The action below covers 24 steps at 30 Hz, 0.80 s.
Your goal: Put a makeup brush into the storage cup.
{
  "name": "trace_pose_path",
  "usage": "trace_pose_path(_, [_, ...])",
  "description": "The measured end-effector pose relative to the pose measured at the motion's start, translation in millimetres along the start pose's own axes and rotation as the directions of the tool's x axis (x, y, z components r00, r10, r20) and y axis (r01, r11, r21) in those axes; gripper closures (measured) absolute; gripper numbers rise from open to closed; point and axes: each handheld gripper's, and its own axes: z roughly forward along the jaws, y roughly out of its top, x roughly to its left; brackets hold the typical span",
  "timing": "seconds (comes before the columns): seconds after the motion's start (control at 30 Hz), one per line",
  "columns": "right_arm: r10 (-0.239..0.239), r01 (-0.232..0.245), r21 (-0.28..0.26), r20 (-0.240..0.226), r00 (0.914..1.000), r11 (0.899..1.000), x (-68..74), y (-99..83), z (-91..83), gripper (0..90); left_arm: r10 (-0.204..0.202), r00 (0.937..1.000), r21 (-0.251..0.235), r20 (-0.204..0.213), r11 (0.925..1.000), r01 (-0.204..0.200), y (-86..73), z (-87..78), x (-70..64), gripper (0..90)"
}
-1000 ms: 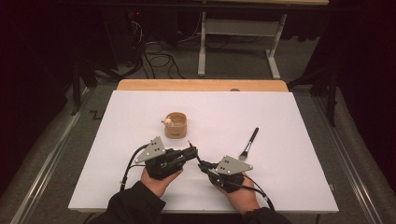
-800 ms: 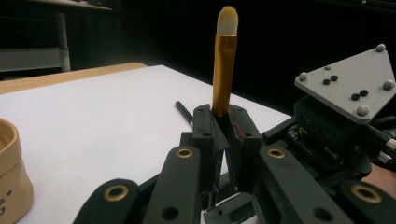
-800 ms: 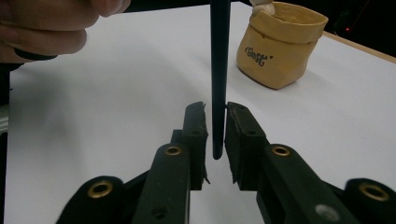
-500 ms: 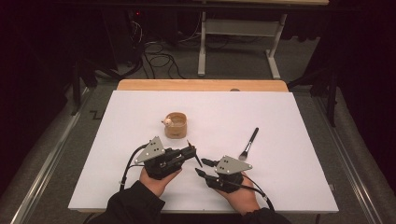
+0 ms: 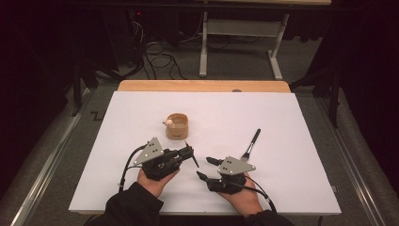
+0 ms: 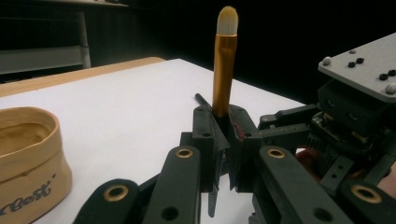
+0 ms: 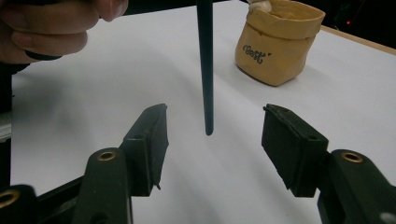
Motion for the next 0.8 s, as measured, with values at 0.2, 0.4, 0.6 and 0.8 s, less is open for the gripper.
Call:
trace_pose_path(0.2, [0.009,-0.009,-0.009,0.008,0.9999,1.0,-1.9,0.5,-2.1,36.8,0.005,0.9997,0.009,-0.025,0.9999,-0.005,-1.5,-6.0,4.7,83.2])
trace_pose_path(0.4, [0.027,-0.027,-0.02,0.017,0.9995,0.999,-5.7,0.7,-5.5,30.8,-0.01,0.9993,0.006,-0.037,0.9999,0.01,-1.6,-11.8,9.7,83.2])
trace_pose_path(0.6, [0.044,-0.043,-0.037,0.032,0.9985,0.998,-10.3,0.6,-9.5,26.1,-0.015,0.9985,0.008,-0.054,0.9998,0.015,-1.2,-16.1,14.6,83.2])
trace_pose_path(0.8, [0.06,-0.057,-0.049,0.052,0.9968,0.997,-15.9,0.9,-13.7,18.3,0.006,0.9965,0.024,-0.083,0.9997,-0.004,-1.3,-19.7,18.5,83.2])
